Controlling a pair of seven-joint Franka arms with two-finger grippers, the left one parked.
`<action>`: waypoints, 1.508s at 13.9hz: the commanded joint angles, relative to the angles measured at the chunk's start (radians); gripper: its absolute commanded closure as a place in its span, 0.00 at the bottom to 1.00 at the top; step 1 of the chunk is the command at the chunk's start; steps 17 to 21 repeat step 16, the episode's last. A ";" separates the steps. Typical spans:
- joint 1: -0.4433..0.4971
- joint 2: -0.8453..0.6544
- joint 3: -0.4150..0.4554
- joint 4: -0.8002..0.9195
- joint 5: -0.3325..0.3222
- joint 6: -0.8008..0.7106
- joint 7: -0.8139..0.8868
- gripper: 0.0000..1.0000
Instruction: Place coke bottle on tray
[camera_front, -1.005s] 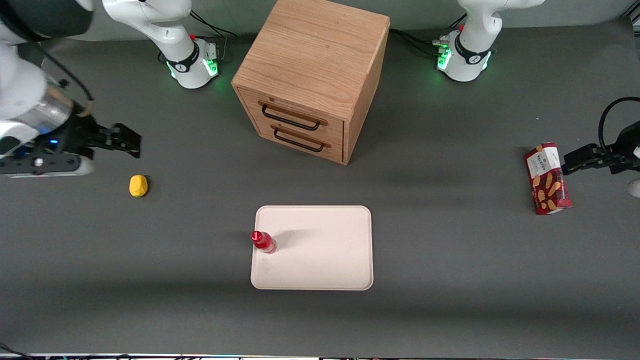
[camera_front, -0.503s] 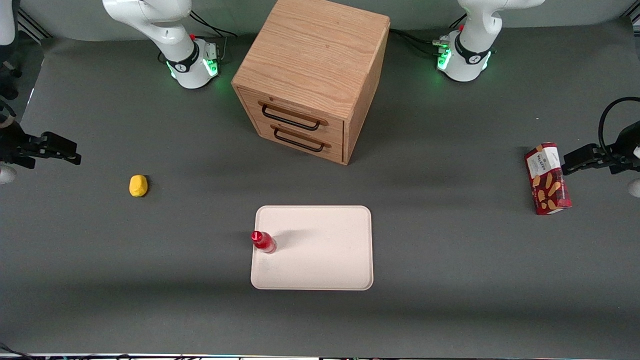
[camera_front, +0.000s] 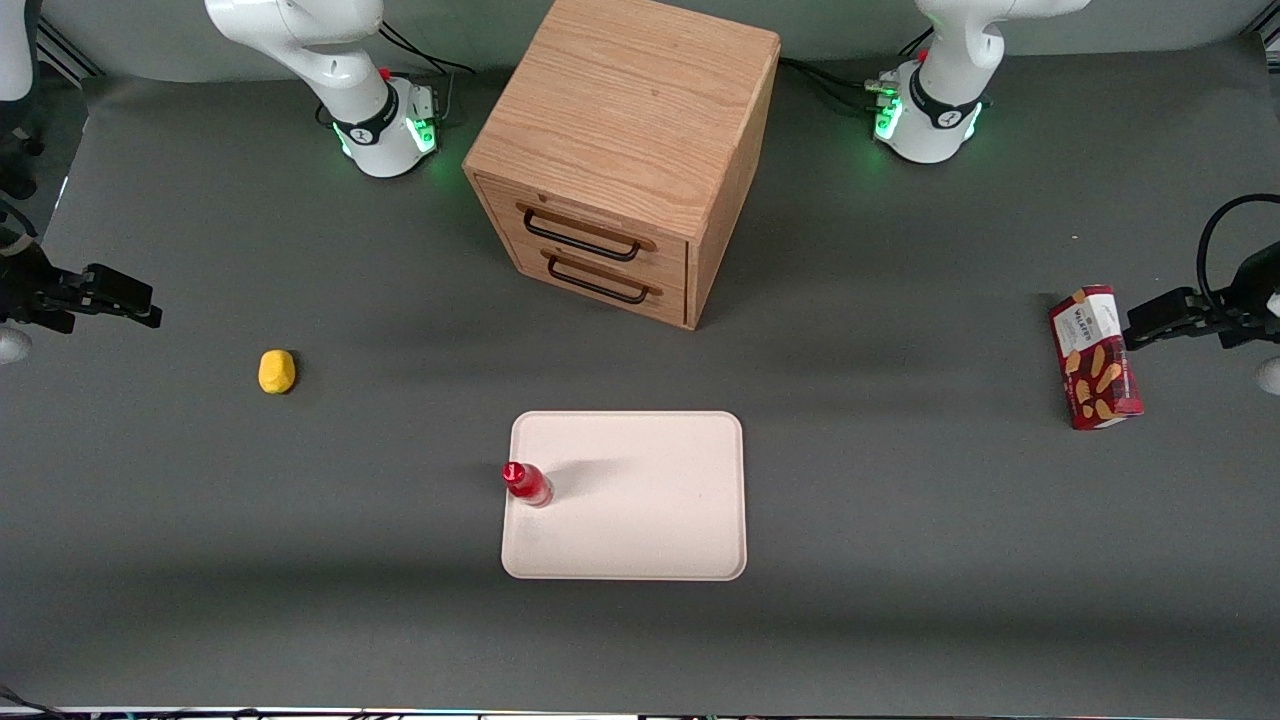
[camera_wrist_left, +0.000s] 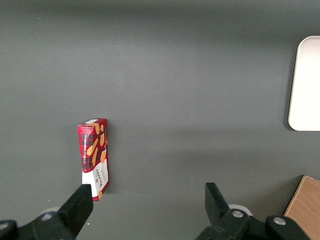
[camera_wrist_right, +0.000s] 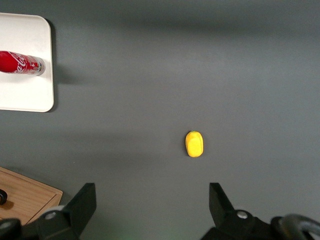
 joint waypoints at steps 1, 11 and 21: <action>0.054 -0.020 -0.073 -0.052 0.029 0.064 -0.041 0.00; 0.027 -0.021 -0.009 -0.043 0.018 0.077 -0.025 0.00; 0.027 -0.023 -0.011 -0.044 0.016 0.072 -0.024 0.00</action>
